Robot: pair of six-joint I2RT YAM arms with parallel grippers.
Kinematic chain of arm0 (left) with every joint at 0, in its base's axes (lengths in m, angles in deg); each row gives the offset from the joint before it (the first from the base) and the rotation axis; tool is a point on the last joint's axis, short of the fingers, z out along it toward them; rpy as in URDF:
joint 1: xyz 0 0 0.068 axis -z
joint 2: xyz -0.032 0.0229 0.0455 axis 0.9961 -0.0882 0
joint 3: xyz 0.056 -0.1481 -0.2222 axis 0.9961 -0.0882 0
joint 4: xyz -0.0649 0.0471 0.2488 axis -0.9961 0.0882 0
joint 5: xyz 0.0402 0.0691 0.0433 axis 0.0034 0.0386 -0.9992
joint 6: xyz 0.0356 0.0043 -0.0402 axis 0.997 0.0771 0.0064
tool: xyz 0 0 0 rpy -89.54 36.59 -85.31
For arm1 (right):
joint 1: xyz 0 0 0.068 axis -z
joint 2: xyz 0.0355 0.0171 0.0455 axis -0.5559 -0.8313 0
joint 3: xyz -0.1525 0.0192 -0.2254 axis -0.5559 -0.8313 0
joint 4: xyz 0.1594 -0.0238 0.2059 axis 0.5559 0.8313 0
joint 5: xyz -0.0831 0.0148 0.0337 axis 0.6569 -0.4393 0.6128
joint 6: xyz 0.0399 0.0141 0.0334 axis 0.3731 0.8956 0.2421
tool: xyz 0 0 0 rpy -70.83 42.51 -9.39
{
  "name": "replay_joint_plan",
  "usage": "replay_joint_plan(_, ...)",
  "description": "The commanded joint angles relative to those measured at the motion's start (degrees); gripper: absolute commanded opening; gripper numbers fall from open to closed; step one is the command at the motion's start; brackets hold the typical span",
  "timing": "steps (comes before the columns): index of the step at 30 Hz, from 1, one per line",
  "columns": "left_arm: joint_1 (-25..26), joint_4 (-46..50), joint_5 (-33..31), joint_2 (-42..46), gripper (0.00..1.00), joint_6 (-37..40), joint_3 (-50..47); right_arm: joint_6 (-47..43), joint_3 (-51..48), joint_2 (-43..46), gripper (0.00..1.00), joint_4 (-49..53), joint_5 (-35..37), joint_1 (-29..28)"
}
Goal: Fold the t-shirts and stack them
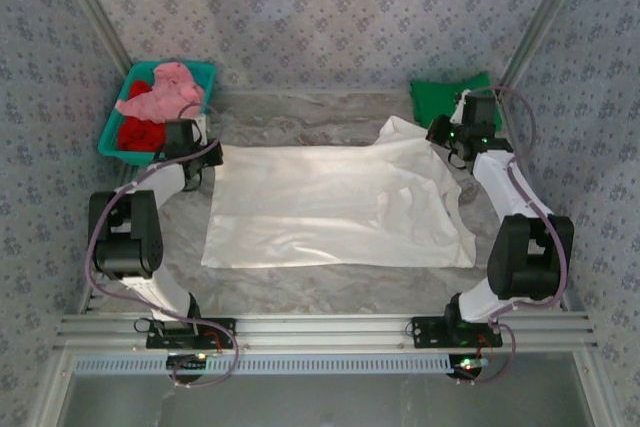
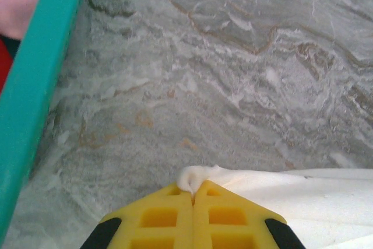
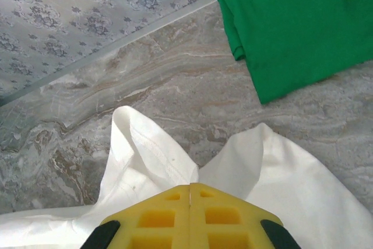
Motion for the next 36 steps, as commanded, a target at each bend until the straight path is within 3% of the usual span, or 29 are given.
replay_joint_plan(1, -0.31, 3.20, -1.07, 2.83, 0.00, -0.06, -1.25, 0.37, -1.97, 3.01, 0.00, -1.64, 0.67, 0.46)
replay_joint_plan(36, 0.36, 11.32, -3.57, 6.07, 0.00, -2.84, -3.91, -1.41, -13.75, 13.97, 0.00, -0.23, 1.35, 0.76)
